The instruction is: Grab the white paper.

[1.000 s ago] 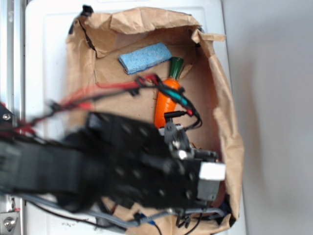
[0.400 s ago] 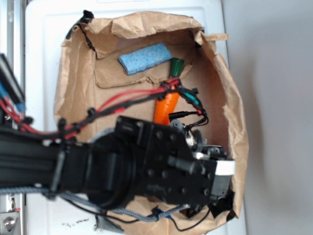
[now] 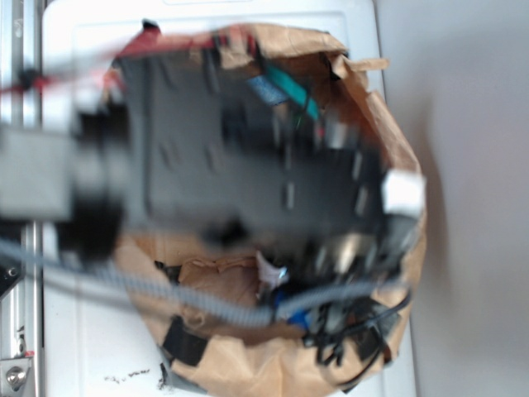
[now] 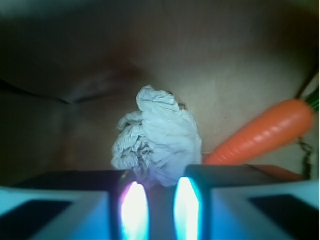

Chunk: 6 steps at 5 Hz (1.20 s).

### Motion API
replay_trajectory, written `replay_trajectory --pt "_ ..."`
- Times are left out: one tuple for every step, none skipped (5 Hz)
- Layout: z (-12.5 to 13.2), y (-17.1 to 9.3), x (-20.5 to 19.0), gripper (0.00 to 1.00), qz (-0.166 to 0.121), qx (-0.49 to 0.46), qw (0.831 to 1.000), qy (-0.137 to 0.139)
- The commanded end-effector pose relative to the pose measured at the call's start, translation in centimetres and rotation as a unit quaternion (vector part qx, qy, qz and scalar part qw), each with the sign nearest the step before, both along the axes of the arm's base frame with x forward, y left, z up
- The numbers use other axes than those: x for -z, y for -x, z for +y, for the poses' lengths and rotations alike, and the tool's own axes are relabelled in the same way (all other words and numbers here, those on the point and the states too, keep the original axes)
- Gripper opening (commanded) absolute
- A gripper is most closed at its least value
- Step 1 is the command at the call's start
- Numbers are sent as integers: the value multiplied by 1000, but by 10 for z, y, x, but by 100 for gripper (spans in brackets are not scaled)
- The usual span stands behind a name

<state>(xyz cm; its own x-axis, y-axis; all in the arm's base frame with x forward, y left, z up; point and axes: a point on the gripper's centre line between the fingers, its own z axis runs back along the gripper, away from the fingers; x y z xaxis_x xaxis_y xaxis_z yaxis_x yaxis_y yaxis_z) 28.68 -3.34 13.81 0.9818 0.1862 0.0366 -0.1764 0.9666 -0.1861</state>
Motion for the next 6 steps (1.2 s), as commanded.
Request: replay_trajectory --pt "29 6 -67 0 -32 -6 999 20" --pt "23 9 -48 100 -41 2 999 -5" --pt "14 8 -21 100 -41 23 999 -20" --pt "9 4 4 100 -47 28 998 -38" --pt "-3 0 26 100 -10 64 998 -23" --pt "-17 -10 48 100 -6 63 997 -34"
